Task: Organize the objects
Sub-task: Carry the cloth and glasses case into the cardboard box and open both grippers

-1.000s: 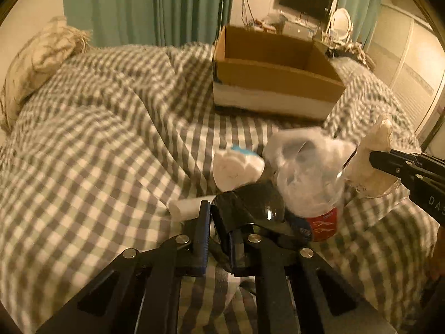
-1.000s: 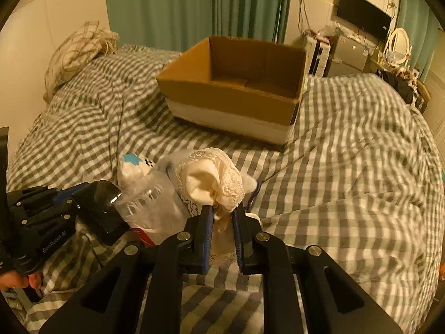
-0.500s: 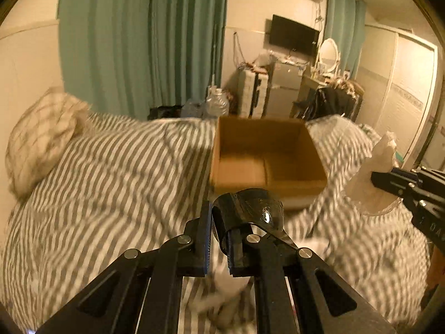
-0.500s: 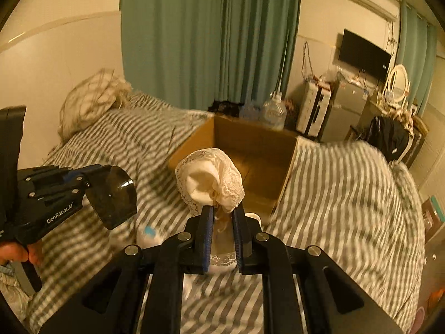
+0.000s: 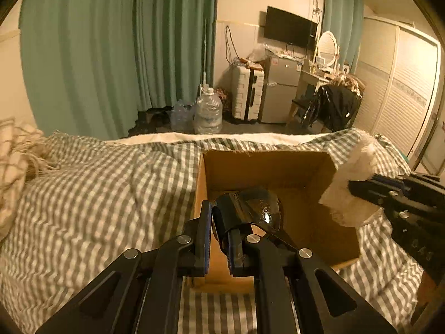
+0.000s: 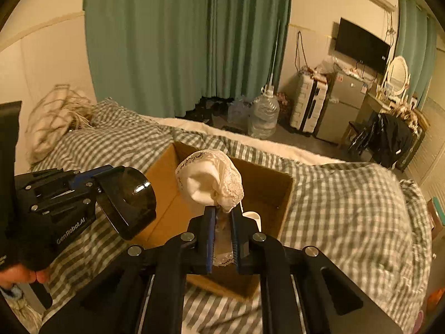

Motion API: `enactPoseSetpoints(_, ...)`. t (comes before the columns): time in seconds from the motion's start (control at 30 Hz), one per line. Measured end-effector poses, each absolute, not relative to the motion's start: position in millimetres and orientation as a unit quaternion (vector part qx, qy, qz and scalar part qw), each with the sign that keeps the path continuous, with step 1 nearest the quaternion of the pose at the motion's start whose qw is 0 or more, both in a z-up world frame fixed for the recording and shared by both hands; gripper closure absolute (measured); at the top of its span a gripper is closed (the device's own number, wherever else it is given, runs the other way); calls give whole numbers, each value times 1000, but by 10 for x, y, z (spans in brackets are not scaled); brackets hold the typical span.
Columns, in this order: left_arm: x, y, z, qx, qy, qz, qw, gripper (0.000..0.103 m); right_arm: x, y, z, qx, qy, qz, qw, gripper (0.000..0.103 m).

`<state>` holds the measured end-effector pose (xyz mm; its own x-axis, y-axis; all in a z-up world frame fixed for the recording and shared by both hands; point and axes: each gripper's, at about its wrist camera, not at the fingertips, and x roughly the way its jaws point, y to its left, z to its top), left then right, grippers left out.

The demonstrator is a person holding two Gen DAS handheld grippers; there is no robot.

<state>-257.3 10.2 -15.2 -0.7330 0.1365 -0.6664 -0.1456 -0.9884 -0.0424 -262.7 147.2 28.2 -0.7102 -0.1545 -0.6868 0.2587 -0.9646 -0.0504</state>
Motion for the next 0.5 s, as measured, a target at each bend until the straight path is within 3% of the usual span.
enactPoseSetpoints(0.1,-2692,144,-307,-370,8,925,89,92,-2777,1504,75,373,65,-919,110,91)
enactPoseSetpoints(0.17,-2709,191,-382,-379,13,921,94,86,-2860,1515,-70,389,60,-912,114,63)
enactPoseSetpoints(0.2,-2714,206,-409,-385,16,918,98,74,-2862,1533,-107,392,60,-911,113,55)
enactPoseSetpoints(0.23,-2696,215,-427,-387,18,917,99,53,-2866,1552,-140,394,59,-911,108,42)
enactPoseSetpoints(0.3,-2639,219,-405,-380,22,920,94,24,-2841,1596,-145,395,61,-911,103,39)
enactPoseSetpoints(0.37,-2570,200,-351,-372,20,924,88,23,-2793,1642,-82,396,64,-911,97,31)
enactPoseSetpoints(0.5,-2380,101,-185,-374,14,924,78,23,-2568,1727,127,377,61,-920,87,29)
